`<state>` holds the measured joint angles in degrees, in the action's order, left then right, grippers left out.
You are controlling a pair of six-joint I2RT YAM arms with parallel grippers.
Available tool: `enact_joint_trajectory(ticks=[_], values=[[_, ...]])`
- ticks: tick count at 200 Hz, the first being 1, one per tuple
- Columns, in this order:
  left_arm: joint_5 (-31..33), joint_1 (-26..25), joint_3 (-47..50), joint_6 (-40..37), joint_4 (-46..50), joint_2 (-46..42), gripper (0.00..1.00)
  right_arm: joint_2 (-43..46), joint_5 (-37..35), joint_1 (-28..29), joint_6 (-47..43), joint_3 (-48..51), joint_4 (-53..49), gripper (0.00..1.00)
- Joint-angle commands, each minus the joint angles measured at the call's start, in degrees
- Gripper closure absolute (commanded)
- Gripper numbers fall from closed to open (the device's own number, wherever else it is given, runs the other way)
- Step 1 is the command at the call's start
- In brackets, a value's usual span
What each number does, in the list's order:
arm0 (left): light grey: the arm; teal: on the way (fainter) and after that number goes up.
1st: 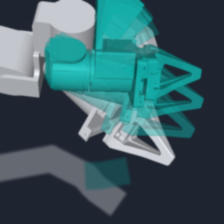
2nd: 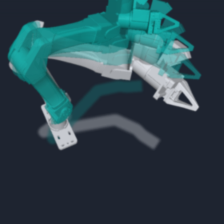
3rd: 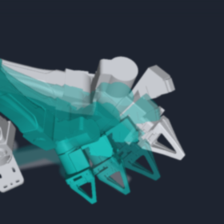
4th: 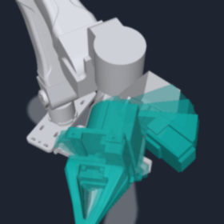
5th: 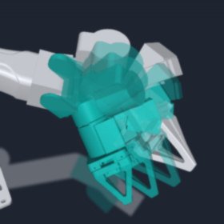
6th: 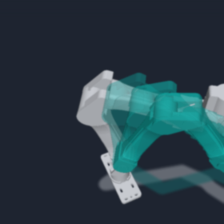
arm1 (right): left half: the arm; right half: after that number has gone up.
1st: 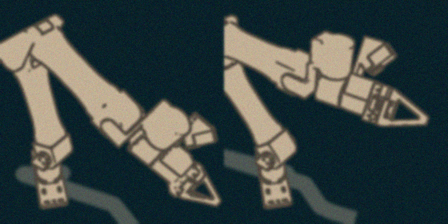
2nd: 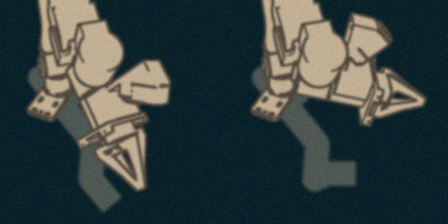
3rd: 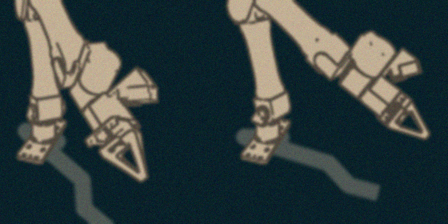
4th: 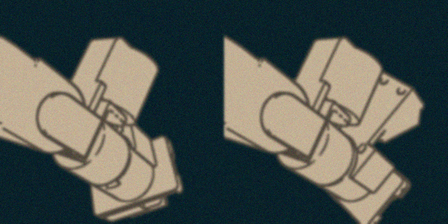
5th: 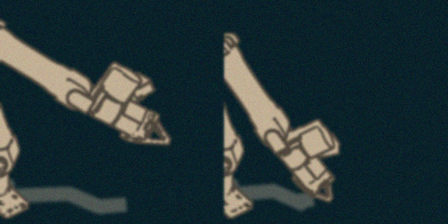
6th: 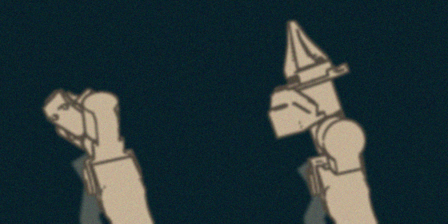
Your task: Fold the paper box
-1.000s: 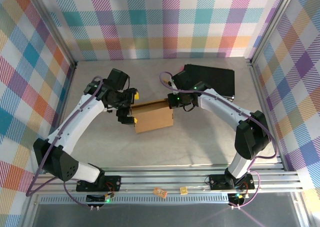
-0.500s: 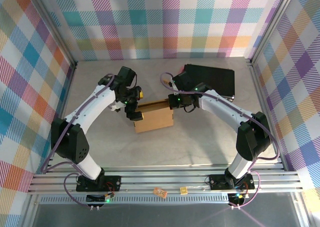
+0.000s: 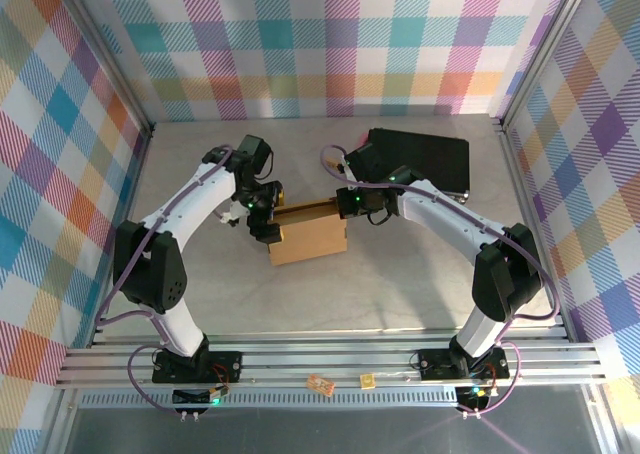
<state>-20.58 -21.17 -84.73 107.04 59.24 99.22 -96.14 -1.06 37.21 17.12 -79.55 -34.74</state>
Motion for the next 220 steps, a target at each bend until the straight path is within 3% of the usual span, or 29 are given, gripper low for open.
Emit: enact_joint_trajectory(ticks=[1, 39, 61, 84, 138, 172, 189, 220], values=[[-0.38, 0.23, 1.51, 0.92, -0.6, -0.72, 0.21, 1.4, -0.08, 0.52, 0.28, 1.1, -0.15, 1.0], [1.25, 0.25, 2.38, 1.59, -2.13, -2.18, 0.35, 1.39, 0.25, 0.58, 0.18, 1.33, 0.29, 1.0], [1.23, 0.25, 2.77, 1.5, -2.45, -2.52, 0.38, 1.36, 0.29, 0.58, 0.08, 1.25, 0.24, 1.0], [1.24, 0.24, 3.59, 1.54, -2.99, -3.08, 0.59, 1.31, 0.27, 0.57, -0.02, 1.15, 0.12, 1.0], [1.68, 0.16, 4.31, 1.59, -3.18, -3.51, 0.6, 2.05, 0.53, 0.58, 0.8, 0.99, -0.58, 1.0], [1.95, 0.16, 4.37, 1.41, -3.17, -3.37, 0.6, 3.0, 1.3, 0.58, 1.76, 1.61, -0.86, 0.94], [1.86, 0.16, 4.54, 1.5, -3.52, -3.36, 0.59, 3.24, 1.25, 0.67, 2.19, 2.32, -0.59, 1.0], [2.29, 0.17, 4.57, 1.6, -3.88, -3.49, 0.58, 3.0, 1.07, 0.91, 2.09, 3.63, -0.1, 1.0]])
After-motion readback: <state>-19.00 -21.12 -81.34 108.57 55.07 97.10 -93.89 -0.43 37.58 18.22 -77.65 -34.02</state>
